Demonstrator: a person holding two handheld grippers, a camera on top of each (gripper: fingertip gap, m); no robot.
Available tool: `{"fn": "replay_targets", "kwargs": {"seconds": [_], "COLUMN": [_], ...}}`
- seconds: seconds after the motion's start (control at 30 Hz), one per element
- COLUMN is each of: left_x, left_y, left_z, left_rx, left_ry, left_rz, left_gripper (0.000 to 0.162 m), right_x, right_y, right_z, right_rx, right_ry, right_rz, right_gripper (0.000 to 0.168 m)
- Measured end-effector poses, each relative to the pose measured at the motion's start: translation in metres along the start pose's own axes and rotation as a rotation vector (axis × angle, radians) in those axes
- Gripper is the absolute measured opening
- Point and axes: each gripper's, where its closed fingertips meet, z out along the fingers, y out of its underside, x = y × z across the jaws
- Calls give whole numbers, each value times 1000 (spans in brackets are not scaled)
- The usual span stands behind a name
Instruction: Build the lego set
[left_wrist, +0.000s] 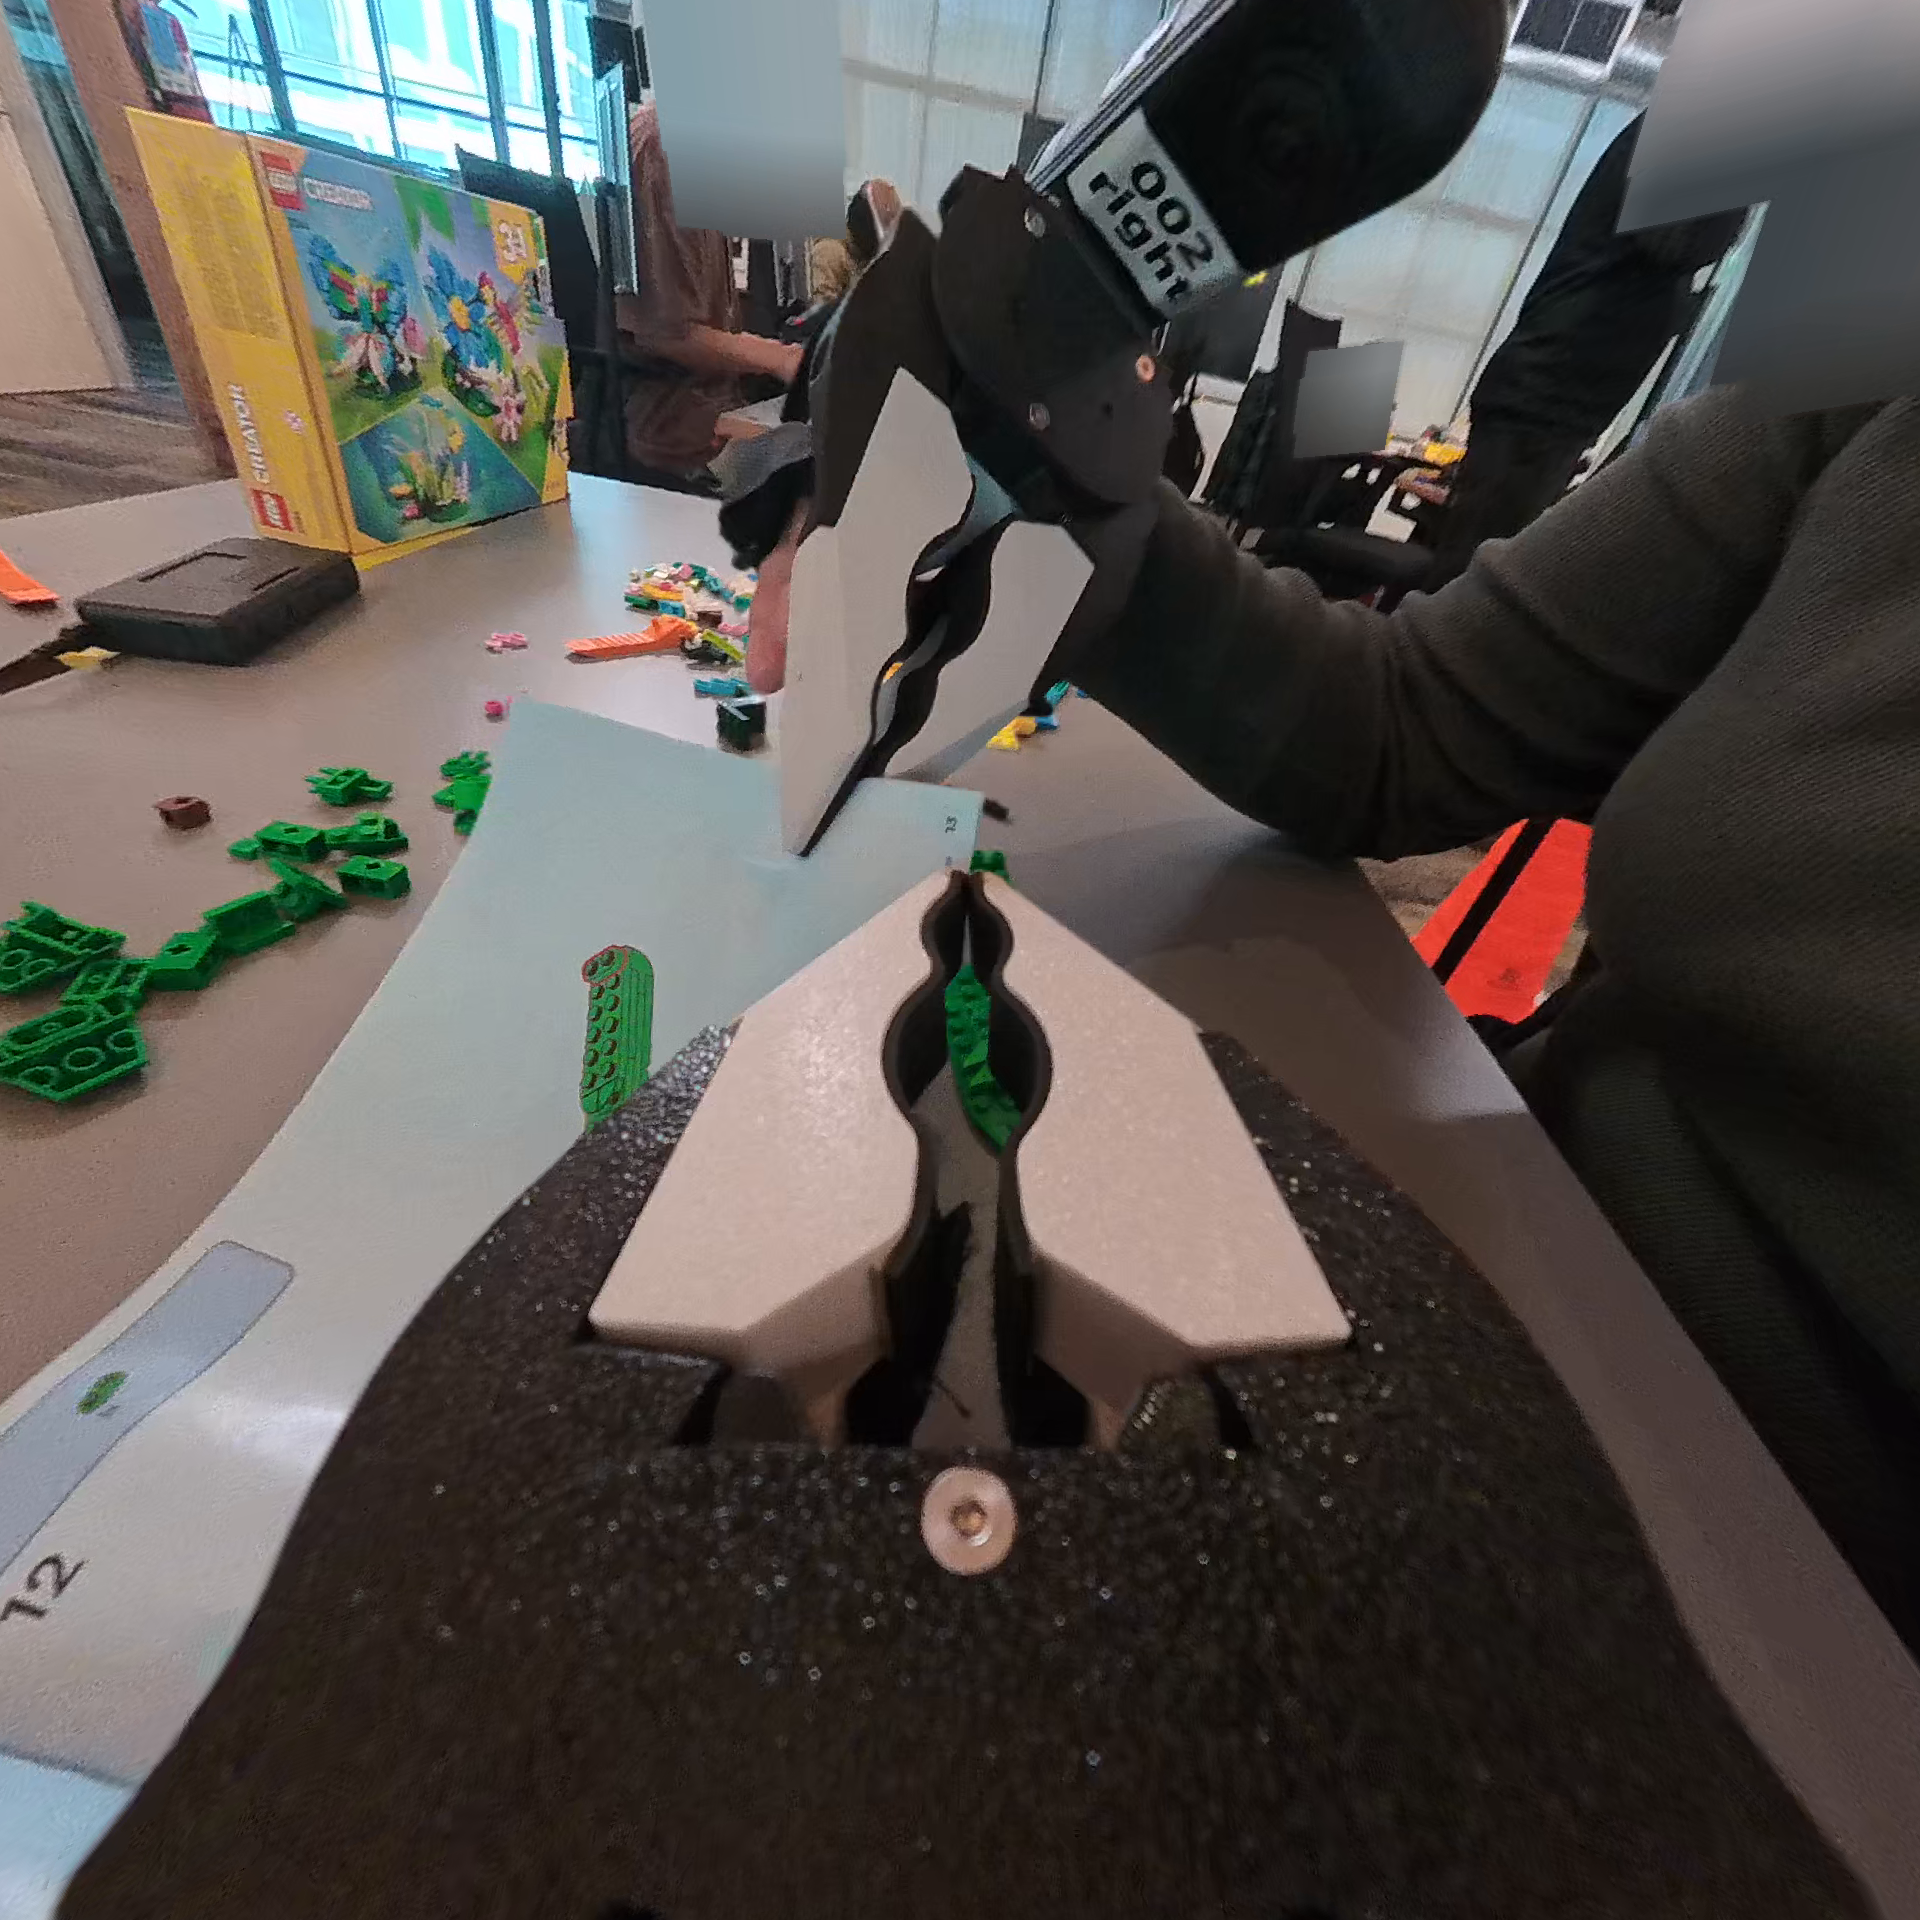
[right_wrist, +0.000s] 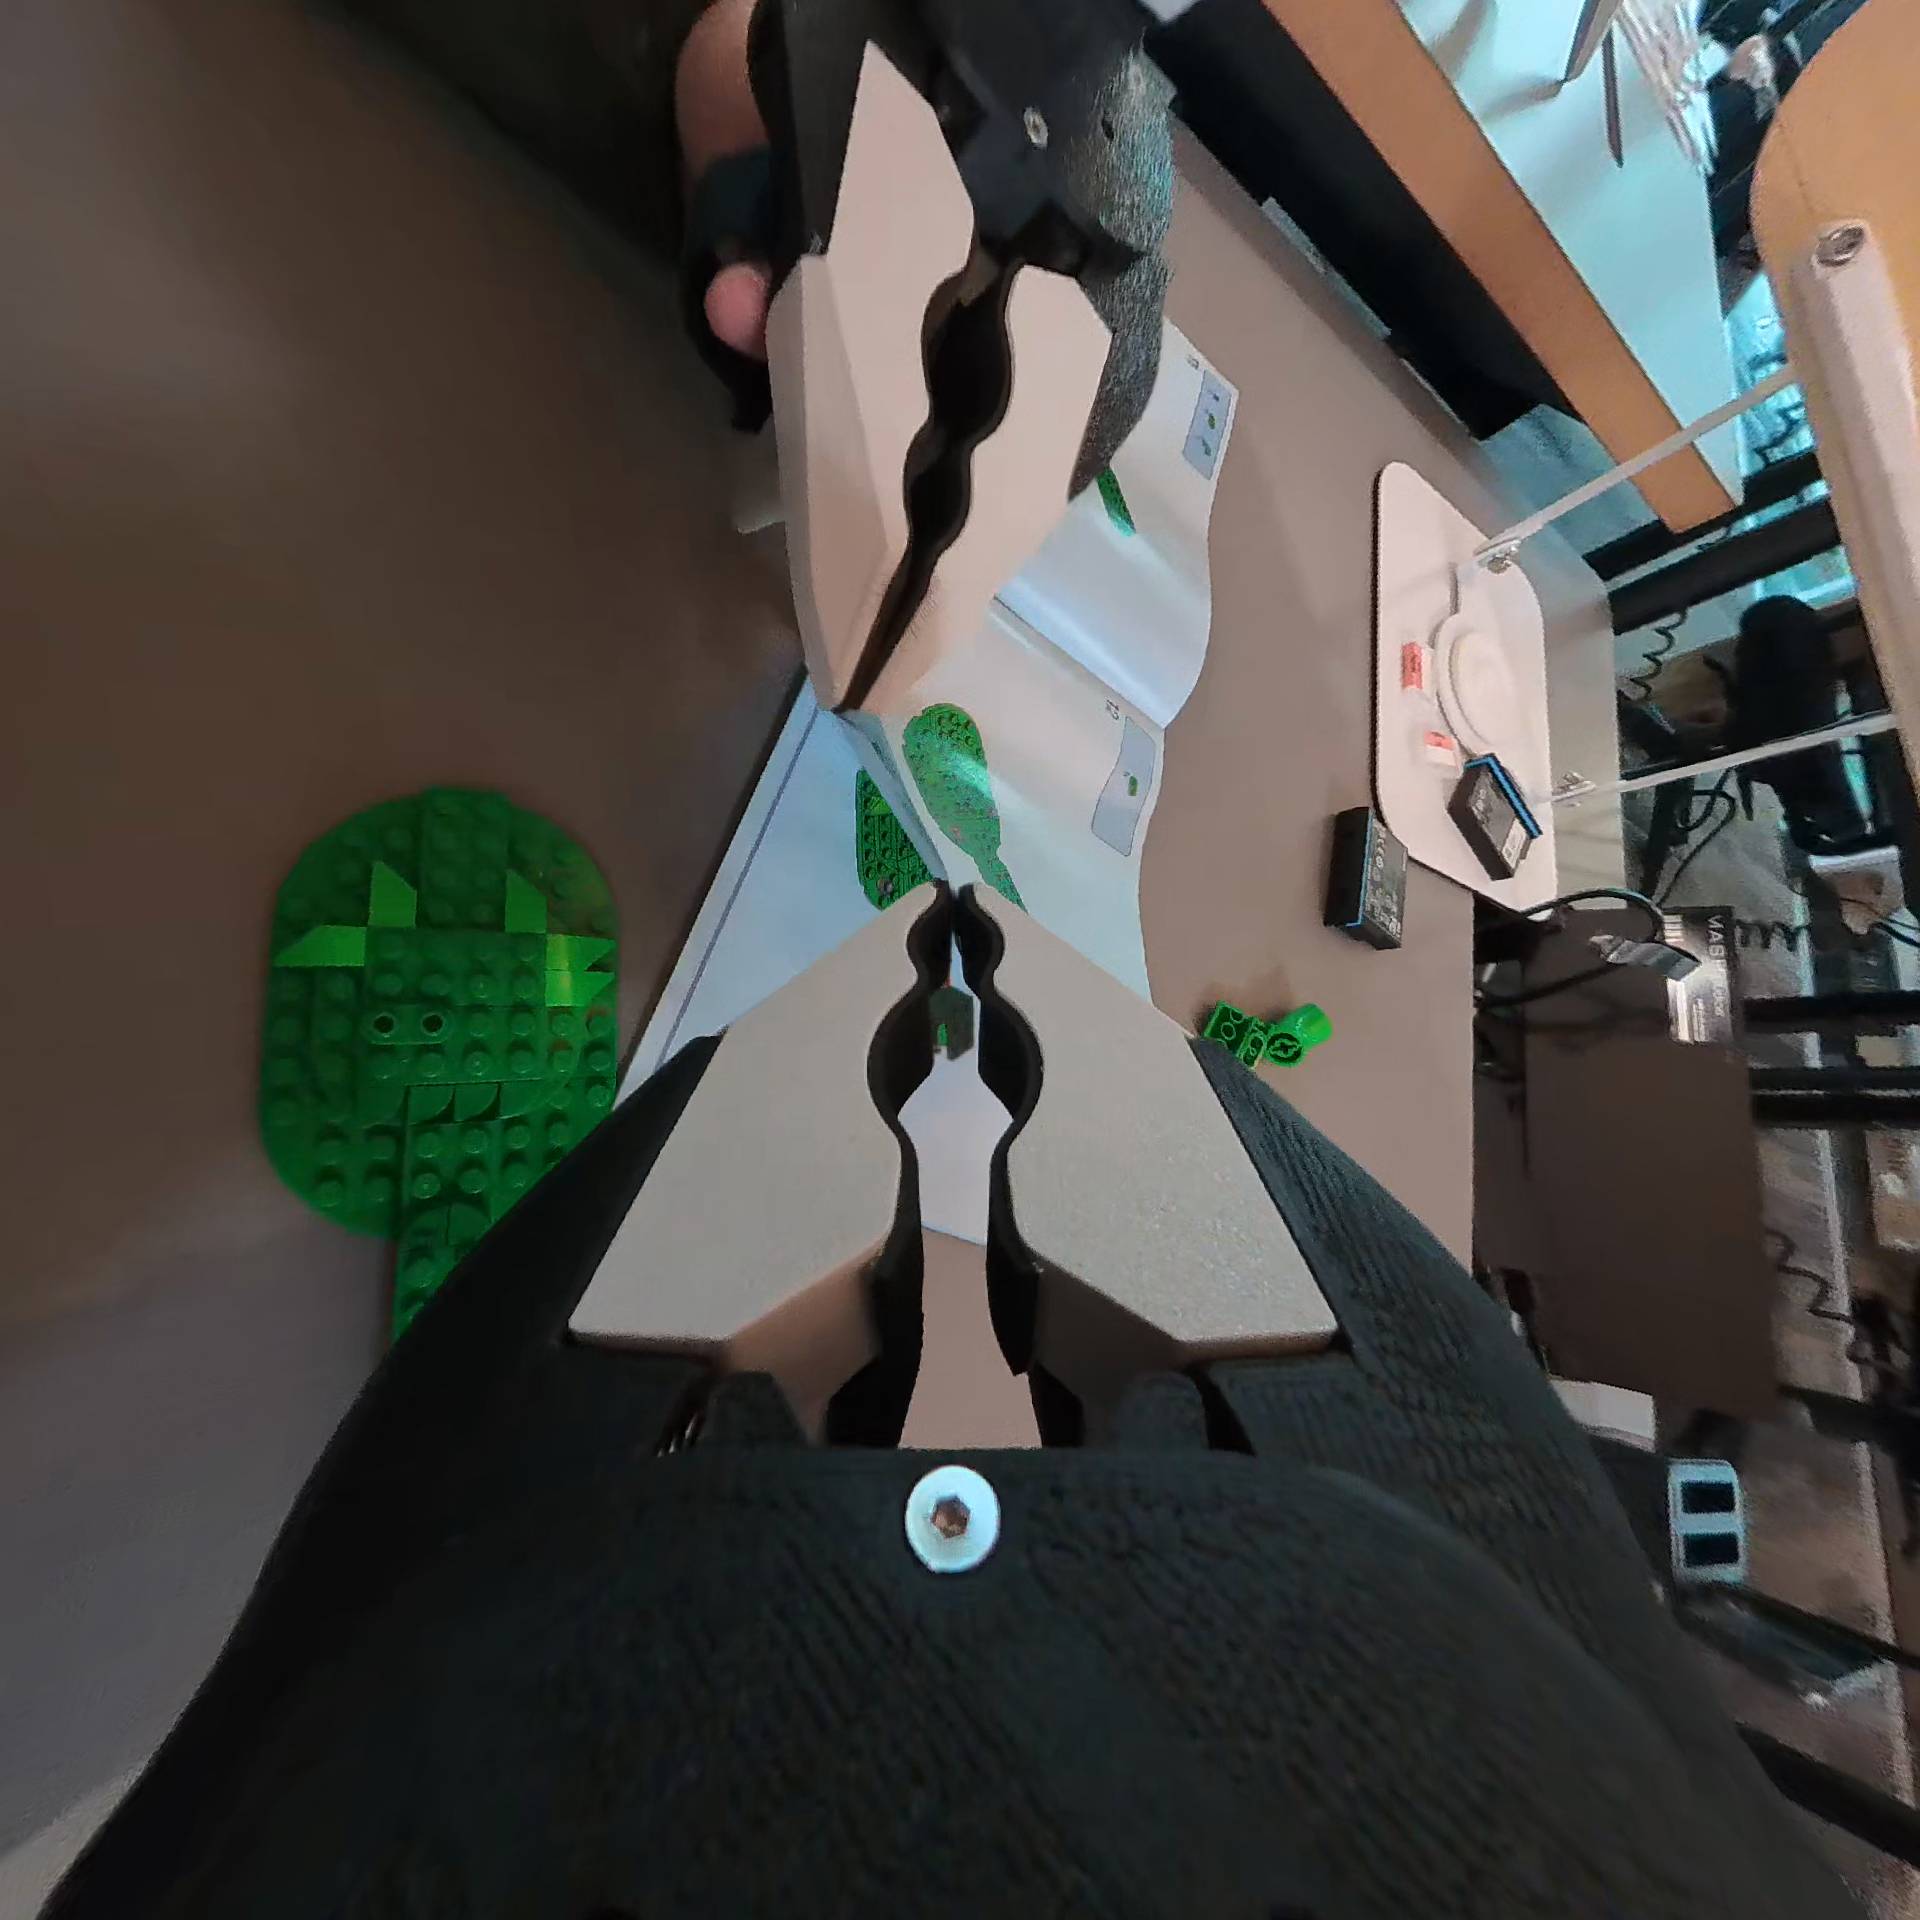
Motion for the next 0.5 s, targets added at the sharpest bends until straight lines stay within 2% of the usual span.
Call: {"fn": "replay_targets", "kwargs": {"seconds": [0.03, 0.33, 0.5], "left_x": [1, 3, -4], "left_y": [-1, -17, -19], "left_z": [0, -7, -8], "left_rx": [10, 139, 156], "left_ry": [12, 102, 47], "left_rz": [-18, -173, -147], "left_gripper": [0, 0, 0], "right_x": [0, 4, 3], "right_y": [-1, -4, -6], "right_z": [-1, -4, -3], "right_rx": [10, 28, 29], "right_ry": [1, 34, 34], "right_rz": [0, -31, -39], "right_gripper": [0, 0, 0]}}
